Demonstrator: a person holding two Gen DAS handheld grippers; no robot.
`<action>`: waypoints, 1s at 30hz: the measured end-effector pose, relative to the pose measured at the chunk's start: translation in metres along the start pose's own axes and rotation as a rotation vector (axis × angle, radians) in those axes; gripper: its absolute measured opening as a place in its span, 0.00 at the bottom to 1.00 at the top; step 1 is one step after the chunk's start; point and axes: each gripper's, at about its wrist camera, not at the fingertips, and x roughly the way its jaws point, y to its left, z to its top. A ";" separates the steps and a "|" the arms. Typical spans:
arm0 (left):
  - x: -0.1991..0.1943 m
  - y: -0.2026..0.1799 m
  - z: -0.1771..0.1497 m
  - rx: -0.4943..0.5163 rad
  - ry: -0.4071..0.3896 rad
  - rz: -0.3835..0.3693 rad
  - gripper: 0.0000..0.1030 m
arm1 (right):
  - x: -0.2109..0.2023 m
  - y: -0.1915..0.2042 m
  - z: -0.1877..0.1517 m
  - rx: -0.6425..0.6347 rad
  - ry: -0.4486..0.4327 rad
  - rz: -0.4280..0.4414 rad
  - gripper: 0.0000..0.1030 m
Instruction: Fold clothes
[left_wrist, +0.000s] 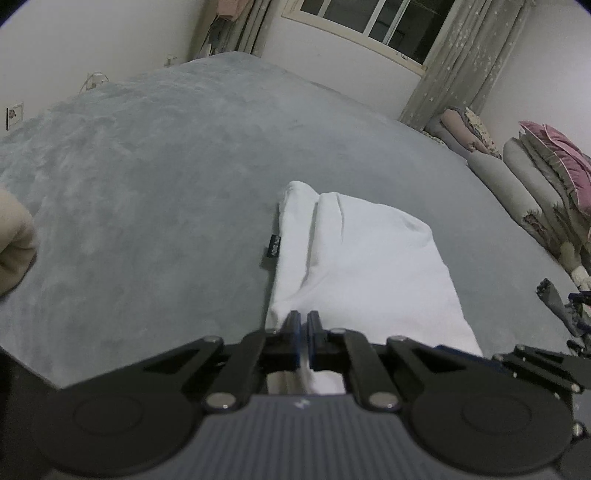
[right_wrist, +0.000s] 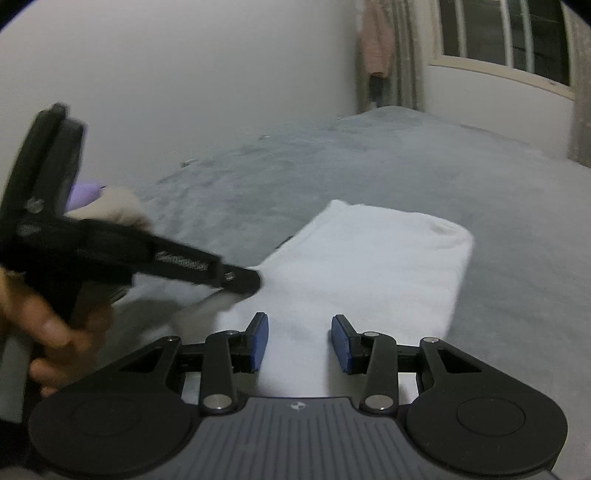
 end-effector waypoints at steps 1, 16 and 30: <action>0.000 -0.001 -0.001 0.004 0.001 0.003 0.05 | 0.002 0.003 -0.002 -0.019 0.009 -0.008 0.38; 0.003 -0.004 -0.002 0.045 0.002 0.018 0.04 | -0.004 0.006 -0.009 -0.073 0.074 -0.027 0.35; -0.007 -0.009 -0.005 0.067 -0.038 0.021 0.04 | 0.000 0.006 -0.014 -0.043 0.058 -0.018 0.38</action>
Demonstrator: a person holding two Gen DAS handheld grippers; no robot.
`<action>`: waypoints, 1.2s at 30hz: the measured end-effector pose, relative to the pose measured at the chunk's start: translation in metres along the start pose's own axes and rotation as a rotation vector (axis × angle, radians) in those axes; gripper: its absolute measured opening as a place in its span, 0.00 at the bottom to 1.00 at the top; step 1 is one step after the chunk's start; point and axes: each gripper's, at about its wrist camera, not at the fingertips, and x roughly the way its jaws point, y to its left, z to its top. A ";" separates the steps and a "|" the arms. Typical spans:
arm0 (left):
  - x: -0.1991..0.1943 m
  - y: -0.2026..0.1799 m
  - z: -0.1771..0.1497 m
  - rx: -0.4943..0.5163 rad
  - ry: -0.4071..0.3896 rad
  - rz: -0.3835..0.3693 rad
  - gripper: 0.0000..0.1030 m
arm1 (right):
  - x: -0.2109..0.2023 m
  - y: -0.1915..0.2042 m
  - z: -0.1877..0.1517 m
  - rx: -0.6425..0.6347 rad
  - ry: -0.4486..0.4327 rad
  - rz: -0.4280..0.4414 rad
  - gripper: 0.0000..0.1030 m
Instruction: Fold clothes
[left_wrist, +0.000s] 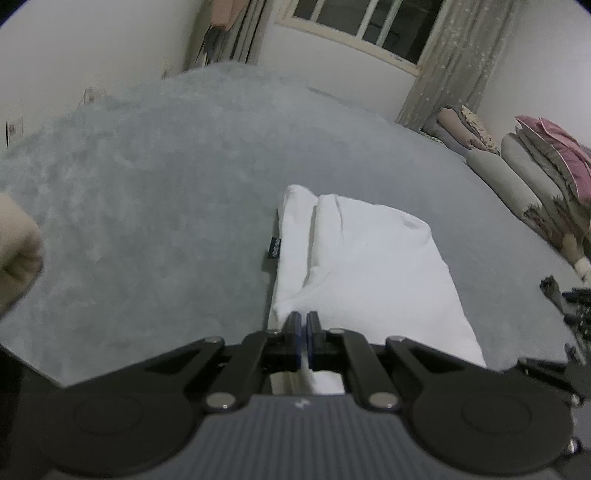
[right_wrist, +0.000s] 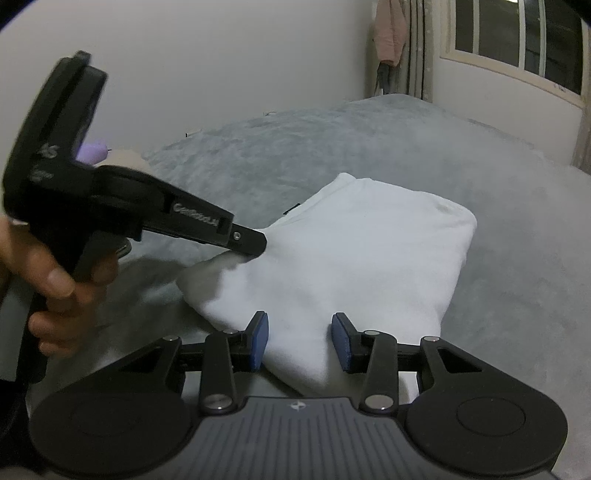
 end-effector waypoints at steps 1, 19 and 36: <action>-0.005 -0.004 -0.002 0.027 -0.013 0.004 0.06 | 0.000 -0.001 0.000 0.006 -0.001 0.003 0.38; -0.015 -0.016 -0.025 0.164 0.062 0.016 0.06 | -0.013 -0.005 0.001 0.018 0.003 0.044 0.38; -0.024 -0.022 -0.021 0.206 0.055 -0.012 0.16 | -0.038 -0.055 -0.001 0.210 -0.045 0.149 0.24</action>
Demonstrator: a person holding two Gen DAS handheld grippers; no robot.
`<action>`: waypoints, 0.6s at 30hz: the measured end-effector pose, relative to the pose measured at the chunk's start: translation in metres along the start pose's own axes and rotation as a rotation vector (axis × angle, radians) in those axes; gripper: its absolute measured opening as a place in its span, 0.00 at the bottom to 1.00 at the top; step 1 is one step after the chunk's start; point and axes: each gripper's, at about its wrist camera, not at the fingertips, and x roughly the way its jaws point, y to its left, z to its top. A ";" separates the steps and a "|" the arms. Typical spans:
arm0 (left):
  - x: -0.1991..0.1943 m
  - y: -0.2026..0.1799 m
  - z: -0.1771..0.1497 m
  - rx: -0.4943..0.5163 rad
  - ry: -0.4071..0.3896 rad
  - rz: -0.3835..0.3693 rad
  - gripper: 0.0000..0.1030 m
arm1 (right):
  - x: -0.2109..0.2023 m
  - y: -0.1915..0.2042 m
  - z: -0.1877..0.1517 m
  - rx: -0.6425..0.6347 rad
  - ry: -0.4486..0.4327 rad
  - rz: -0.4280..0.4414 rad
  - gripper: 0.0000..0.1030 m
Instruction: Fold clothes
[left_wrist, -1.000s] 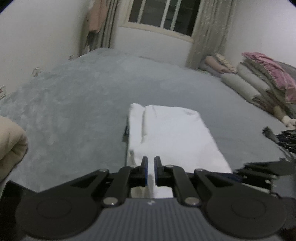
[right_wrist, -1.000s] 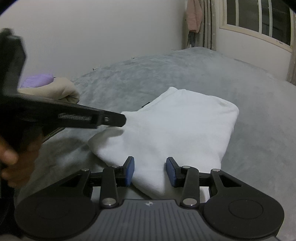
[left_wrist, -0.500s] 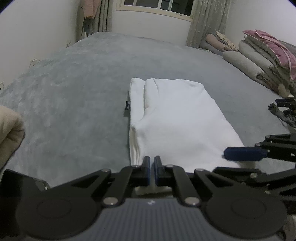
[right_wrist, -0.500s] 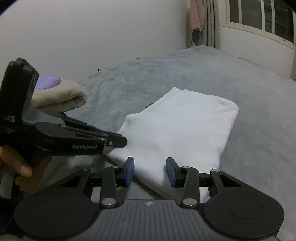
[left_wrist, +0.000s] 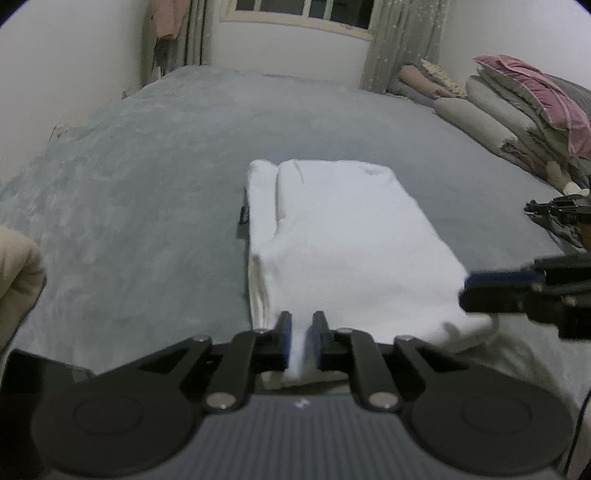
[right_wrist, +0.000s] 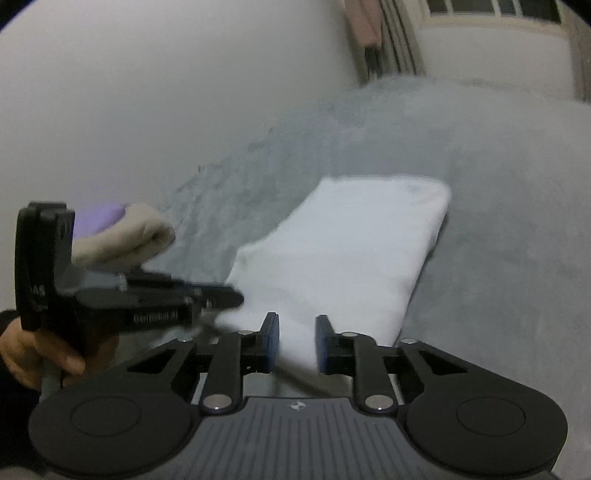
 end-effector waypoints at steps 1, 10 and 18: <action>-0.003 -0.002 0.000 0.009 -0.013 -0.002 0.20 | -0.001 0.000 0.001 0.001 -0.017 -0.012 0.24; -0.012 -0.008 0.022 0.012 -0.097 -0.049 0.28 | 0.014 -0.003 0.000 0.028 0.037 -0.057 0.30; 0.015 -0.045 0.021 0.102 -0.033 -0.084 0.24 | 0.000 -0.041 0.013 0.206 -0.018 -0.050 0.31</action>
